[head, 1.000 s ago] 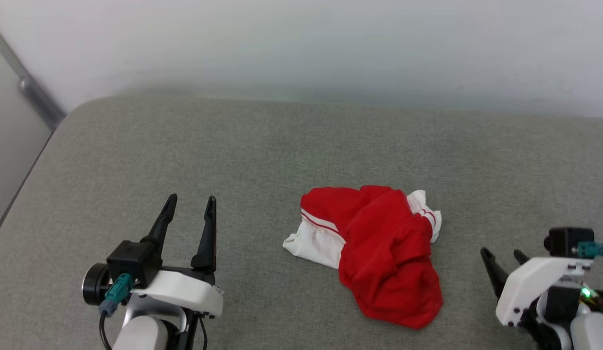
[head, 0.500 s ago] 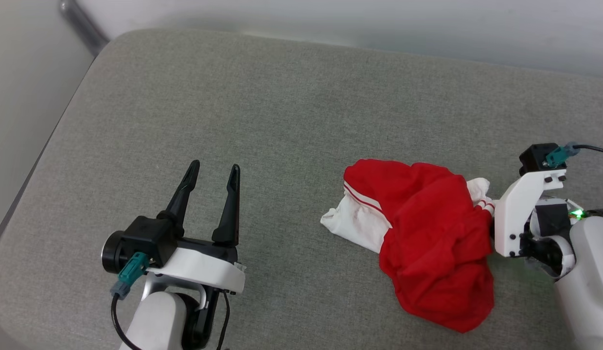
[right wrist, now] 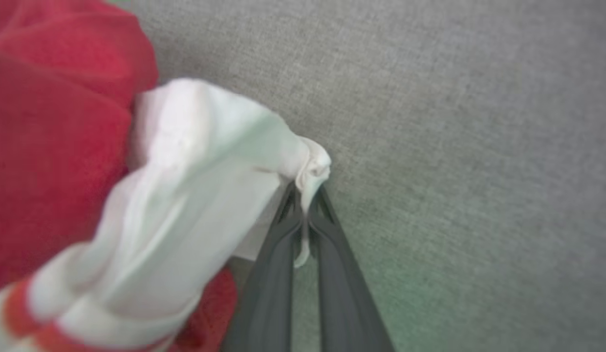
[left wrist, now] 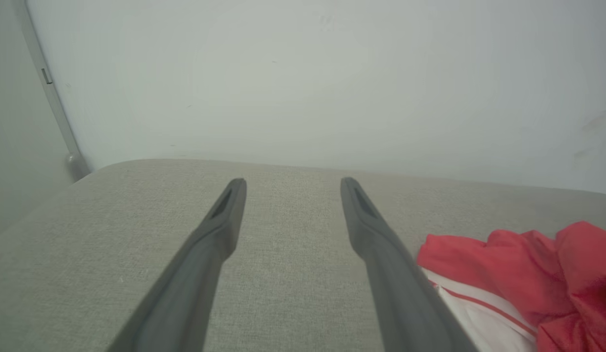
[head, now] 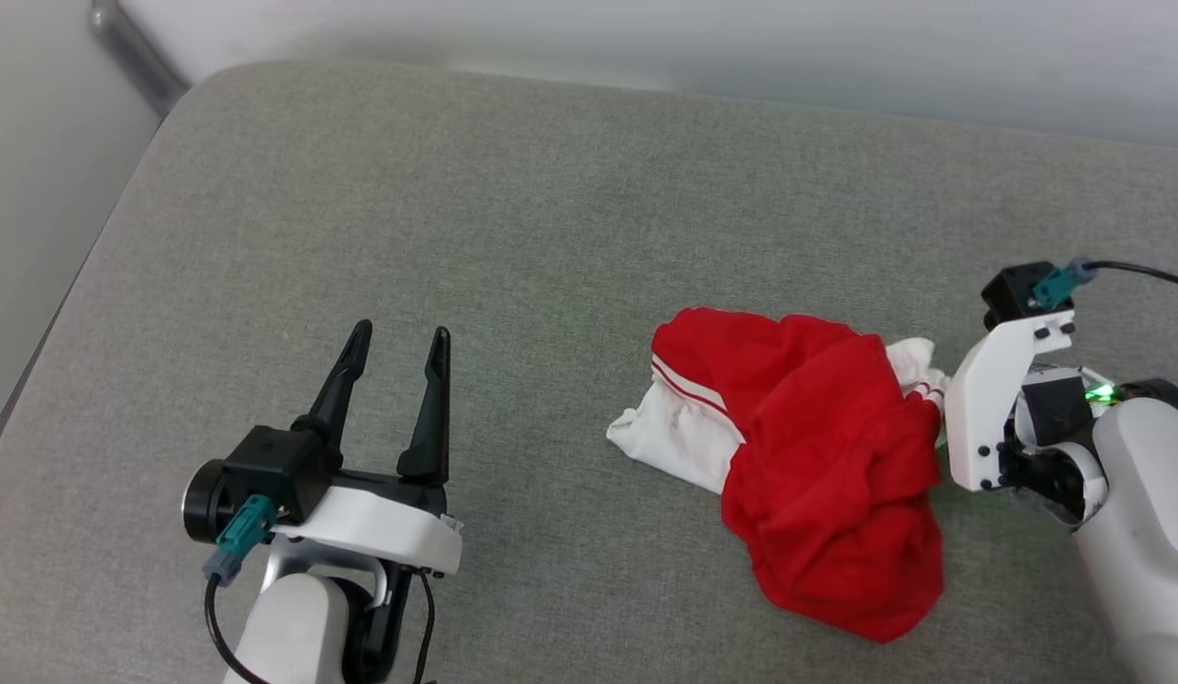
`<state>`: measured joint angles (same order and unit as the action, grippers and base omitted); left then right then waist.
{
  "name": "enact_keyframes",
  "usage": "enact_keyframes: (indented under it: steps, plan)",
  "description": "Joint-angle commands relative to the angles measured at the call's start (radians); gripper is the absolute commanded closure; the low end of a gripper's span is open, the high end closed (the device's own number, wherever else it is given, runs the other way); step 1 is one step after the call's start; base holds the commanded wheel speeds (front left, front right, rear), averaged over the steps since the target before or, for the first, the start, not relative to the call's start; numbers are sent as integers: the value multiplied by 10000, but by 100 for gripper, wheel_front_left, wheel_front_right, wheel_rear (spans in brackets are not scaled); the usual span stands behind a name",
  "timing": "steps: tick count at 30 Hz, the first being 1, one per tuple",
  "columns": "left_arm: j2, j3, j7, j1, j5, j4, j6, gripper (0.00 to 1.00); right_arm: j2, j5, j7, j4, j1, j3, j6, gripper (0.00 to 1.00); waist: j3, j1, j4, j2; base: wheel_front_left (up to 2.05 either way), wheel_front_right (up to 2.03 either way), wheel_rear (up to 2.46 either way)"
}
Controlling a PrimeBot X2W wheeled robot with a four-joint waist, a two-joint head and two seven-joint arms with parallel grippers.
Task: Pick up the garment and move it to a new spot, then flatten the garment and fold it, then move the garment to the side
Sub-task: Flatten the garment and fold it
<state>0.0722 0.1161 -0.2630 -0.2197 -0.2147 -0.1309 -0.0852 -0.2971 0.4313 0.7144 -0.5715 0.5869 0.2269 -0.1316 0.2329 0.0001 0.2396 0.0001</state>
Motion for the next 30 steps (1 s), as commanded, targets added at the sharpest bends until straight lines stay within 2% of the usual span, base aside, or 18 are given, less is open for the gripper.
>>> enact_keyframes:
  steps: [1,6,11,15,18,21,24,25,26,27,29,30]
  plan:
    - [-5,-72,-24,102,79,-30,-35,0,-197,-101,-245,233,109,-84,15,100,-223,-1,-267,-1,0,0,0]
    - [30,-223,-24,311,162,-134,-96,0,-463,-423,-716,1436,-272,-795,12,100,-567,-1,-859,-1,0,0,0]
    - [62,-364,-24,477,201,-176,-74,0,-521,-879,-645,2845,-1552,-2395,12,100,-719,-1,-1457,-1,0,0,0]
    - [95,-448,-24,544,223,-229,-45,0,-32,-1112,-408,3589,-3103,-3896,12,100,-748,-1,-1823,-1,0,0,0]
    - [128,-491,-24,534,199,-282,-59,0,518,-1175,-380,3654,-4259,-4985,12,100,-708,-1,-1964,-1,0,0,0]
    - [183,-539,-24,488,181,-345,-66,0,1085,-1245,-552,3476,-5001,-5682,11,100,-640,-1,-2063,-1,0,0,0]
    - [219,-599,-24,486,157,-458,-41,0,1478,-1335,-937,3149,-5398,-5934,11,98,-619,-1,-2120,-1,0,0,0]
    - [228,-622,-24,497,139,-495,-43,0,1609,-1327,-1114,3075,-5436,-5950,11,67,-626,-1,-2128,-1,0,0,0]
    - [238,-641,-24,517,119,-532,-36,0,1687,-1288,-1383,3063,-5398,-5949,11,47,-637,-1,-2136,-1,0,0,0]
    - [249,-663,-24,535,107,-568,-33,0,1723,-1343,-1749,3107,-5354,-5957,11,0,-661,-1,-2134,-1,0,0,0]
    - [251,-679,-24,592,109,-644,-30,0,1788,-1382,-2438,3213,-5333,-5907,11,0,-746,-1,-2106,-1,0,0,0]
    - [251,-679,-24,592,109,-644,-30,0,1788,-1382,-2438,3213,-5333,-5907,11,0,-746,-1,-2106,-1,0,0,0]
